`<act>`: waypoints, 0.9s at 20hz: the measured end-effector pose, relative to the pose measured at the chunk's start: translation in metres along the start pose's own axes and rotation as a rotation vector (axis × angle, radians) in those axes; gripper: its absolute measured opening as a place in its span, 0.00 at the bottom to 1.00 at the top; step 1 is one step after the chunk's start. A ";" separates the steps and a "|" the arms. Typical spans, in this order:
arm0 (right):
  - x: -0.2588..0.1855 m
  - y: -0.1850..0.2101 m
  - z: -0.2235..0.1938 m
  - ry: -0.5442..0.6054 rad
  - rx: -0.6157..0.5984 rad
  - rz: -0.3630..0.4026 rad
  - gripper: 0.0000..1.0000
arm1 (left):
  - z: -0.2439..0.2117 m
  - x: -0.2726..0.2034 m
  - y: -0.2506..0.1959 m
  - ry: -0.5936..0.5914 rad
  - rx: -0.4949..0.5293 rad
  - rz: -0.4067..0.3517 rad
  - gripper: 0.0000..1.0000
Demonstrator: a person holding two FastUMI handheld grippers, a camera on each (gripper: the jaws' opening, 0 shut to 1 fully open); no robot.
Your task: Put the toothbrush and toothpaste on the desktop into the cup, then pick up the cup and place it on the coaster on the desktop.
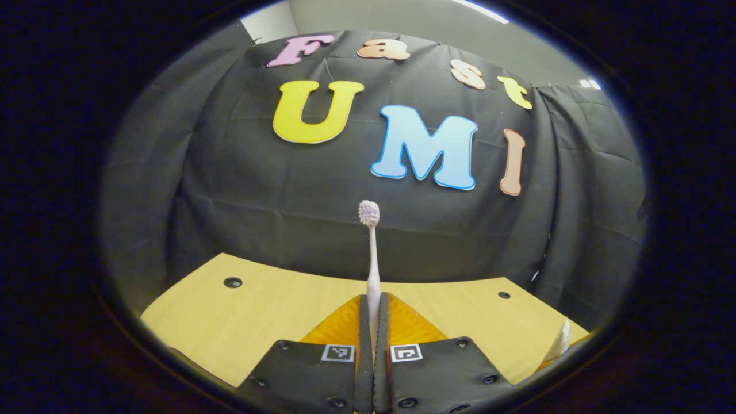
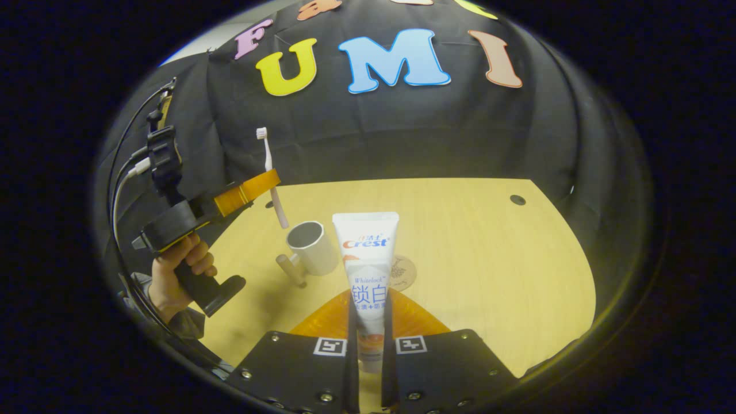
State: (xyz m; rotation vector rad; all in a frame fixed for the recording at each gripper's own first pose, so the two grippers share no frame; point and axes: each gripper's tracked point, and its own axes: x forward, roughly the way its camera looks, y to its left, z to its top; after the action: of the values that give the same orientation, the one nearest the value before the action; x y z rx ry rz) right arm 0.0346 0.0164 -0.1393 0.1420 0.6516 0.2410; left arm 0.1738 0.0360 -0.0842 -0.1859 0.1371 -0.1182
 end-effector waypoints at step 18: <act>0.022 -0.021 -0.030 0.110 0.062 -0.060 0.16 | -0.064 0.047 0.022 0.133 -0.003 0.026 0.20</act>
State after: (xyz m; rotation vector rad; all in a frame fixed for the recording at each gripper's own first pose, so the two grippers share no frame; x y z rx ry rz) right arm 0.0371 0.0038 -0.1798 0.1692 0.7718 0.1717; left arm 0.2126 0.0400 -0.1563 -0.1796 0.2723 -0.1043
